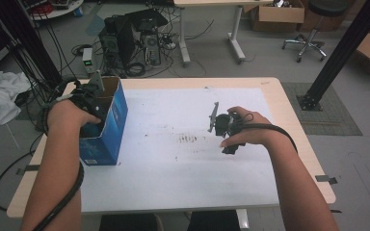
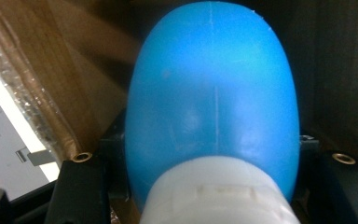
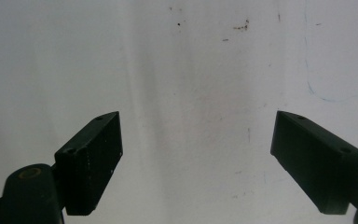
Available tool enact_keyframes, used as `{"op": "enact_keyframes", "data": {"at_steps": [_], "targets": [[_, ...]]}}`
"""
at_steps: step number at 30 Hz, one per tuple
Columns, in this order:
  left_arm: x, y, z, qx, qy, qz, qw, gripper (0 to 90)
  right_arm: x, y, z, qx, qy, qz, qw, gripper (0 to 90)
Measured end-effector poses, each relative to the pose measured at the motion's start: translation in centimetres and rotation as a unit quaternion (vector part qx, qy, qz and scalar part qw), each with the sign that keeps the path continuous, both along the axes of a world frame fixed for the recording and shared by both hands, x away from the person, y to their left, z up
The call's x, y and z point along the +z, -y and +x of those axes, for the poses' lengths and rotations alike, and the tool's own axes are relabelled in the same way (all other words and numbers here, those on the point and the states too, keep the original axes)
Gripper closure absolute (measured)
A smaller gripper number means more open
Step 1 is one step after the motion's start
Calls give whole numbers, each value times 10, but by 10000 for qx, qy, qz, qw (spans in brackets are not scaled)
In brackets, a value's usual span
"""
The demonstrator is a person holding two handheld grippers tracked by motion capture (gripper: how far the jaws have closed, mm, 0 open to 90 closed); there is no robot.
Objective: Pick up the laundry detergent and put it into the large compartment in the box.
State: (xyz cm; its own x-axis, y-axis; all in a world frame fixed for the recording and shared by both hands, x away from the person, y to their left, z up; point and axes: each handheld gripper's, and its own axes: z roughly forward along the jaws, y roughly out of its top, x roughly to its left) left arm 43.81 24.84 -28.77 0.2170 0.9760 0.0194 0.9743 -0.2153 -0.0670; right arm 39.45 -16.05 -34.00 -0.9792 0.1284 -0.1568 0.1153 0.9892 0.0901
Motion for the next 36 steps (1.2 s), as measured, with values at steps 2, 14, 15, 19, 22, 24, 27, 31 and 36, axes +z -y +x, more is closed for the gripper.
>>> {"op": "enact_keyframes", "data": {"at_steps": [2,14,15,19,22,24,27,31,36], "targets": [[0,1,0,14,13,-32,10000,376,0,1,0,-11,0,-12,10000,168],[9,1,-3,105,113,-96,9998,313,1,1,-2,-14,19,9,10000,168],[9,1,-3,105,108,-112,9998,313,1,1,-2,-13,20,12,10000,168],[13,2,-4,104,171,-79,9998,310,1,1,-2,-8,23,36,10000,168],[16,2,-5,112,204,-61,9997,305,2,1,-2,-2,29,20,10000,168],[19,2,-5,126,220,-53,9997,295,2,1,-3,-4,37,29,10000,168],[25,2,-6,118,261,-43,9996,270,3,2,-3,-8,42,37,10000,168],[33,4,-8,91,367,-54,9993,263,3,2,-3,-21,58,50,10000,168],[38,3,-10,102,397,-31,9992,257,4,2,-4,-11,55,55,10000,168]]}}
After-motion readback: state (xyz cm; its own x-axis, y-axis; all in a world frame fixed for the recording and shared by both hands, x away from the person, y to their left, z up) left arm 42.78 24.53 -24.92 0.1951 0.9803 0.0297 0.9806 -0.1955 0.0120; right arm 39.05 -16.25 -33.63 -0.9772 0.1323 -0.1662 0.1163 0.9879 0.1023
